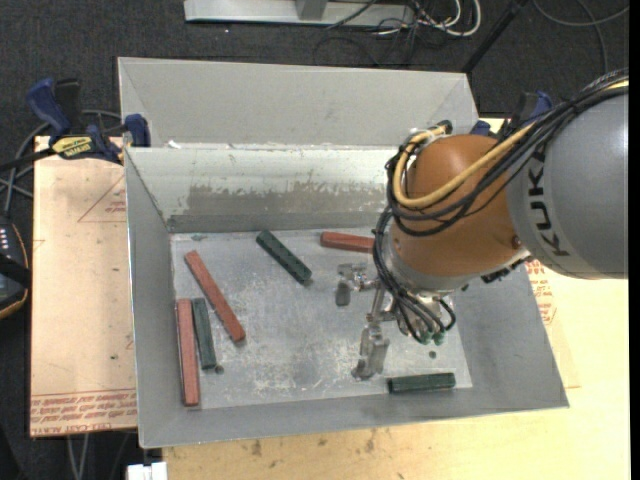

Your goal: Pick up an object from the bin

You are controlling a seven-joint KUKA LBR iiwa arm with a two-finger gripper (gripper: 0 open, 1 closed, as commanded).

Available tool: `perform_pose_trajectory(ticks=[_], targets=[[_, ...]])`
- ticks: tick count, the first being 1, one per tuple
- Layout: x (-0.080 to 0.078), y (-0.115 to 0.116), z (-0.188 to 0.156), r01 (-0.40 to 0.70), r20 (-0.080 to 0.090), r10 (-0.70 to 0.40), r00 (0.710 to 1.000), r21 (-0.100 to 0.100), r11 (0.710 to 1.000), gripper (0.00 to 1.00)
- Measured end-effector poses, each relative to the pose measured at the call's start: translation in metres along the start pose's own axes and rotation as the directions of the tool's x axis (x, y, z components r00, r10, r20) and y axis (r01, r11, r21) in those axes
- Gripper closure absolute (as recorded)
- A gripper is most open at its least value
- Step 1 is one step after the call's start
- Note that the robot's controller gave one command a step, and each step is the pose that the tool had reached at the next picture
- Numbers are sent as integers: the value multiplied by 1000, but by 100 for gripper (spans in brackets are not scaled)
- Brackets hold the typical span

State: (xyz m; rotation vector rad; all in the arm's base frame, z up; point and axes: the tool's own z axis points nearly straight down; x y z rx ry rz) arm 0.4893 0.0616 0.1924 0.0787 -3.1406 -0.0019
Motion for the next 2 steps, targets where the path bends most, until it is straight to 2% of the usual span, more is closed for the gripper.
perform_pose_trajectory(ticks=[1,2], targets=[[-33,-45,47,73,-1,-73,997,2,997,0],[-115,3,-43,-95,14,95,995,-3,995,0]])
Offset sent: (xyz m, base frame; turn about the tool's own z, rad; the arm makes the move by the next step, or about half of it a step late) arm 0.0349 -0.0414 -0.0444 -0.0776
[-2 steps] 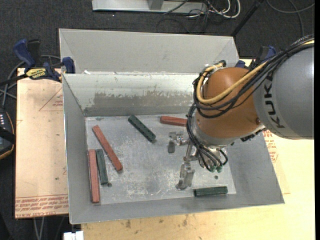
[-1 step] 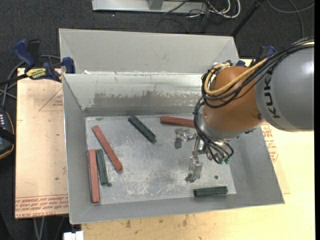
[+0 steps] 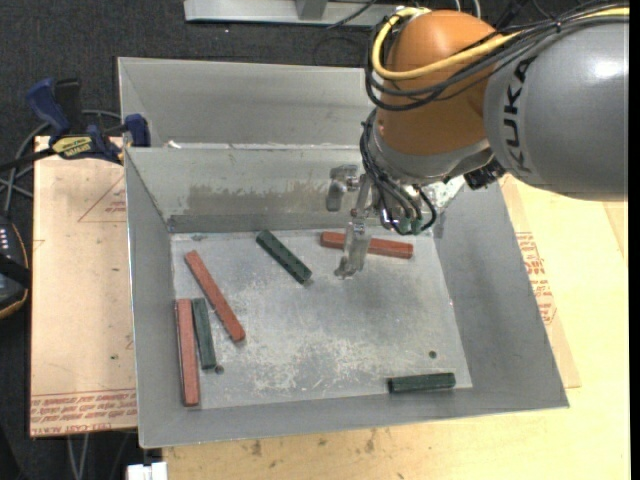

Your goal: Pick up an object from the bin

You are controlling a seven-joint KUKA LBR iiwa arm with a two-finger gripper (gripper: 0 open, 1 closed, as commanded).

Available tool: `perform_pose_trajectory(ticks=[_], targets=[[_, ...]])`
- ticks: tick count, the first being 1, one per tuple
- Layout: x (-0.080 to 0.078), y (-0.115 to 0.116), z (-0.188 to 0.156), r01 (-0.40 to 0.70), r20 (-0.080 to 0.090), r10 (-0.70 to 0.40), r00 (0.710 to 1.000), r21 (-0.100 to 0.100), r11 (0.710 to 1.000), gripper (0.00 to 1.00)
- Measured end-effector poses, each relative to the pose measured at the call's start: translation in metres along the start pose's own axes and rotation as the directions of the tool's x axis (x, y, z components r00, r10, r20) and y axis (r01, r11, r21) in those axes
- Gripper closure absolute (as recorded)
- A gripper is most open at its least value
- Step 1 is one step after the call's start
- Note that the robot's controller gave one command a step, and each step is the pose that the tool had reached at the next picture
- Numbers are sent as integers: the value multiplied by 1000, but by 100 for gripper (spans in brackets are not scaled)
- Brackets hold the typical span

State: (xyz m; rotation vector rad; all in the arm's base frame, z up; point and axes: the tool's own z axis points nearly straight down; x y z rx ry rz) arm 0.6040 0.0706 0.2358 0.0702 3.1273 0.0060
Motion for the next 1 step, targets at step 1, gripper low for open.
perform_pose_trajectory(ticks=[1], targets=[[-17,18,113,-139,-18,139,990,6,990,0]])
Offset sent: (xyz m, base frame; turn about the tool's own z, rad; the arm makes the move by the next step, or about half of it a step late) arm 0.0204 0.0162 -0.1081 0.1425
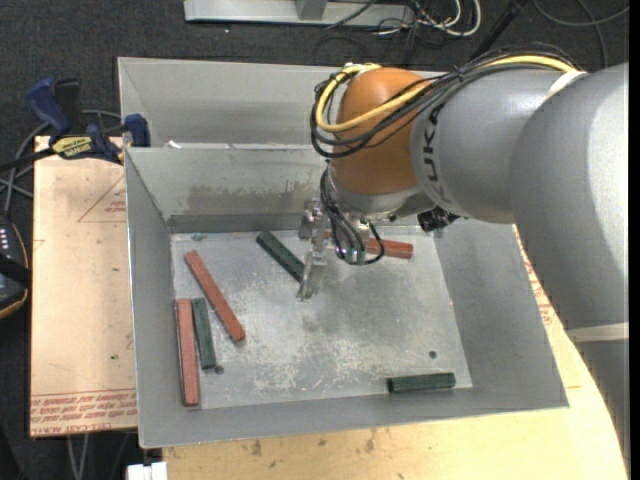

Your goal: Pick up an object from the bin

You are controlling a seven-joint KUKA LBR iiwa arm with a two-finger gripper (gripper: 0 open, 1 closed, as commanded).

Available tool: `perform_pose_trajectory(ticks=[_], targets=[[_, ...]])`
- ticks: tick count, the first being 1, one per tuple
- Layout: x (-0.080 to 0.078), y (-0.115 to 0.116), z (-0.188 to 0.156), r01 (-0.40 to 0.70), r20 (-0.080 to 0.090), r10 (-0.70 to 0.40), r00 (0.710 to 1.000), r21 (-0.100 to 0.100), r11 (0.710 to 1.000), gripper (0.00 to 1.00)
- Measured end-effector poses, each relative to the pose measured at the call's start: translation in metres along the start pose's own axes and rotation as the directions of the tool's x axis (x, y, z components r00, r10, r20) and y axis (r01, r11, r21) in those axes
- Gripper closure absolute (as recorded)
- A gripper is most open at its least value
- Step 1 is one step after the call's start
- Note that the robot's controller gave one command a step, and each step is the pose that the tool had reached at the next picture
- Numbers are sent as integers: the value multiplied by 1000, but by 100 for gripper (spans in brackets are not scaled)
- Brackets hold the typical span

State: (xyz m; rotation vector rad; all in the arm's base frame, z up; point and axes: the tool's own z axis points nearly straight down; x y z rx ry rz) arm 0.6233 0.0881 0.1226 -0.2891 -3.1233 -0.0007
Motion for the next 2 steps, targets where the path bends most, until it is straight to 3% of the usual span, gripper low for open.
perform_pose_trajectory(ticks=[1,2], targets=[[-16,5,56,48,2,-48,999,0,999,0],[-18,5,51,47,8,-47,999,-2,999,100]])
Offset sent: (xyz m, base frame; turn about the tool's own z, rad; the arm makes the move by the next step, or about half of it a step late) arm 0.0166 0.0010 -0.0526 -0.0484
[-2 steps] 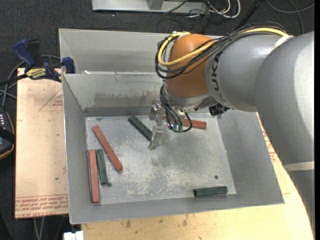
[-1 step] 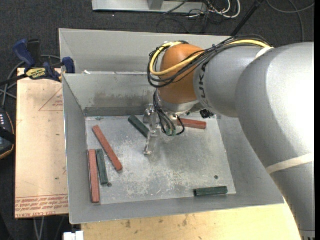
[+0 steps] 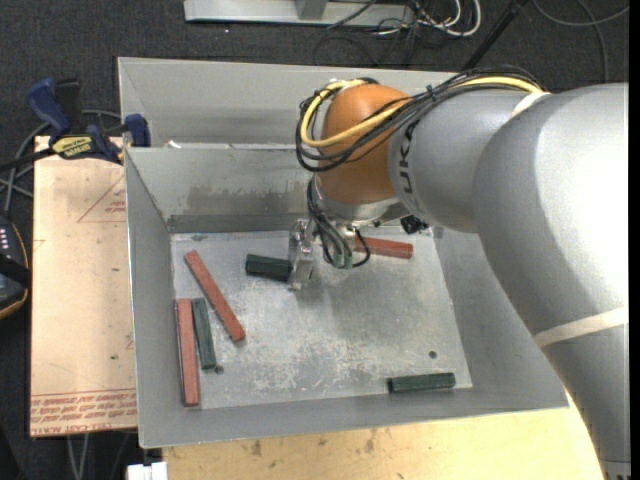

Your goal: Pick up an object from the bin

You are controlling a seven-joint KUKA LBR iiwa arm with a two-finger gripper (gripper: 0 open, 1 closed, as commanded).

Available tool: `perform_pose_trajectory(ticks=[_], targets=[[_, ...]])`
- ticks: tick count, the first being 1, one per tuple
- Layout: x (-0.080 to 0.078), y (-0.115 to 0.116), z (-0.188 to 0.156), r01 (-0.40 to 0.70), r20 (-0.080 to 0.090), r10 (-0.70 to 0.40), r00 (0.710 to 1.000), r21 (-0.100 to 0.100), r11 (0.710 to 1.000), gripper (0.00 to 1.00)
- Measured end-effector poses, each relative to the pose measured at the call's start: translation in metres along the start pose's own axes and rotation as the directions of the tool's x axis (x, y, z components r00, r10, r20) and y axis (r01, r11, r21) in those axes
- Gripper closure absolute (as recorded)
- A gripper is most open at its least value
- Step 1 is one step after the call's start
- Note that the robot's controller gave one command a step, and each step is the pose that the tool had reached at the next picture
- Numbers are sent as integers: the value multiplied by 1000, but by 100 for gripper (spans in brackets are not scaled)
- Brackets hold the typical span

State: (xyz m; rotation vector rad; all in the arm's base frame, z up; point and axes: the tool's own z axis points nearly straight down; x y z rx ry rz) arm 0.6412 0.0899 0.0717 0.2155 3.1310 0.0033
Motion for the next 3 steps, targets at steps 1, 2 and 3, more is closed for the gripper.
perform_pose_trajectory(ticks=[1,2,3], targets=[[-8,-18,-147,97,9,-97,995,0,995,100],[52,-3,-68,187,-13,-187,982,1,982,100],[34,-4,-197,175,10,-175,985,0,985,100]])
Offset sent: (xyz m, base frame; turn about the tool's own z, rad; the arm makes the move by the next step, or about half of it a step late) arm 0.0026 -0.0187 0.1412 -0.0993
